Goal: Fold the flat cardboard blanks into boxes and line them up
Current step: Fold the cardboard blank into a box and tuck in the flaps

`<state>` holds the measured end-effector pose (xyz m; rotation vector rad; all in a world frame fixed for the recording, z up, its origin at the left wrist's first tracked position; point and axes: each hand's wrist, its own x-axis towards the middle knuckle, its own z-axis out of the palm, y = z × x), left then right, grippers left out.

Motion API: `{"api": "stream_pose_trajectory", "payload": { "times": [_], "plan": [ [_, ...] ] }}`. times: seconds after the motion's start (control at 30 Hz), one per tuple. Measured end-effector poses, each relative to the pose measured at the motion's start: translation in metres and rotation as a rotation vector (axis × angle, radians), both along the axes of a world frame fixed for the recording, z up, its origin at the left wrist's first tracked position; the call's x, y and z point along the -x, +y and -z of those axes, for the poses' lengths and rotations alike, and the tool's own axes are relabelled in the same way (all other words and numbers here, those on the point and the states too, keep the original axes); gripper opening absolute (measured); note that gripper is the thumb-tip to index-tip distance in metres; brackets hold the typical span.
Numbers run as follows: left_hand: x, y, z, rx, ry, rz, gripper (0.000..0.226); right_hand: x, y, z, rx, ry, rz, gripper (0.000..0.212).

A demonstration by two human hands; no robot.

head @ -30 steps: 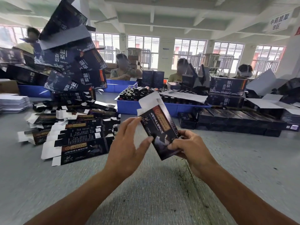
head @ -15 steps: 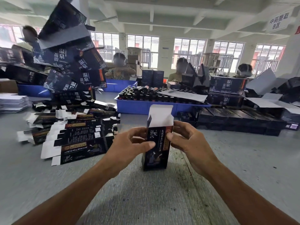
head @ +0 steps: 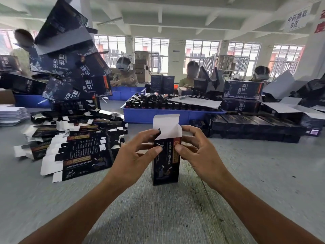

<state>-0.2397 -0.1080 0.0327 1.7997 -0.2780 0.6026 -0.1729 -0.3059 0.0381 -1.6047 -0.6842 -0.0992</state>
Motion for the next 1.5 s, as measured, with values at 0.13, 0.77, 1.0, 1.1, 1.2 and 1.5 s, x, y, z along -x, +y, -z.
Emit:
{"api": "stream_pose_trajectory", "payload": {
  "times": [0.13,0.77,1.0,1.1,1.2,1.5],
  "plan": [
    [-0.0001,0.0032,-0.0019,-0.048,0.013,-0.009,0.038,0.0023,-0.0032,-0.0034,0.125,-0.097,-0.017,0.041],
    [0.0023,0.0019,-0.0063,0.028,-0.038,-0.016,0.029,0.0054,-0.0021,-0.0067,-0.061,-0.114,0.013,0.026],
    [0.0021,-0.0004,-0.0064,0.021,-0.026,-0.011,0.034,0.0064,-0.0009,-0.007,-0.081,-0.145,0.054,0.019],
    [0.0017,-0.0006,-0.0063,0.067,-0.015,0.005,0.031,0.0047,-0.0008,-0.0061,-0.098,-0.137,0.069,0.019],
    [0.0006,-0.0002,-0.0056,0.104,-0.007,0.019,0.028,0.0032,-0.0004,-0.0056,-0.11,-0.14,0.086,0.021],
    [0.0,0.0012,-0.0052,0.127,-0.006,0.026,0.038,0.0033,-0.002,-0.0042,-0.089,-0.175,0.124,0.019]
  ]
}}
